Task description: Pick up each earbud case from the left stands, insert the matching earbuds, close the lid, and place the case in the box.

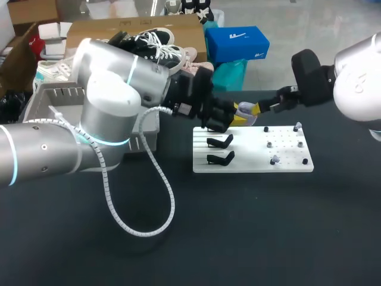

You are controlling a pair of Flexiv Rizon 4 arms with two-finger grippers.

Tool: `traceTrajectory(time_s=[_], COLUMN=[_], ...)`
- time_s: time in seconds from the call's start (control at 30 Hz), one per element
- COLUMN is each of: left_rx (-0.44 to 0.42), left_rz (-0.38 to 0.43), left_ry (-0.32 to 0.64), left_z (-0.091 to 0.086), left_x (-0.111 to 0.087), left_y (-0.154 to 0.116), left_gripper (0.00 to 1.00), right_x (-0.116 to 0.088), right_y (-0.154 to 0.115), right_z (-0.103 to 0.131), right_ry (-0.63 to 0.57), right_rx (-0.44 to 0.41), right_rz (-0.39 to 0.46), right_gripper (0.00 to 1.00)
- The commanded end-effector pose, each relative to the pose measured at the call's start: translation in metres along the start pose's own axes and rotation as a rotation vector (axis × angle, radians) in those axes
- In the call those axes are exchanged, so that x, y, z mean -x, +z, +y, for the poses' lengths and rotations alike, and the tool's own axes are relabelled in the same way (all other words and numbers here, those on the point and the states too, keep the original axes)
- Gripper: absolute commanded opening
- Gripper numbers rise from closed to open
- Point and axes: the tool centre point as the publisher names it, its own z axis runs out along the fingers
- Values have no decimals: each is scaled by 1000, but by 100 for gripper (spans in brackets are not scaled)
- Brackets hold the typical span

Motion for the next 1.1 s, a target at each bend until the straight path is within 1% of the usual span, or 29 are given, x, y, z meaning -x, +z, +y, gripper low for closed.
traceTrajectory(time_s=[0.03,0.17,0.27,0.37,0.53,0.73,0.9,1.03,1.1], left_rx=[7,33,56,94,149,172,184,169,169], left_rz=[0,-4,-34,-60,-96,-132,-154,-195,-230], left_ry=[-12,-42,-54,-54,-35,39,89,107,127], left_z=[-4,4,15,26,38,45,46,46,47], left_x=[-2,-9,-14,-16,-18,-17,-15,-14,-13], left_y=[-1,0,-3,-6,-11,-8,-4,-4,-5], left_gripper=[0,0,0,0,0,0,0,0,0], right_x=[0,1,-1,-5,-13,-23,-29,-34,-36], right_y=[-4,-9,-15,-20,-28,-35,-39,-42,-42], right_z=[-3,-6,-9,-12,-17,-17,-18,-21,-23], right_ry=[-3,-5,-8,-5,-5,-19,-34,-41,-45], right_rx=[-2,-16,-31,-51,-82,-115,-152,-188,-214], right_rz=[-9,-20,-28,-34,-47,-52,-41,-28,-13], right_gripper=[100,100,100,100,100,100,100,100,100])
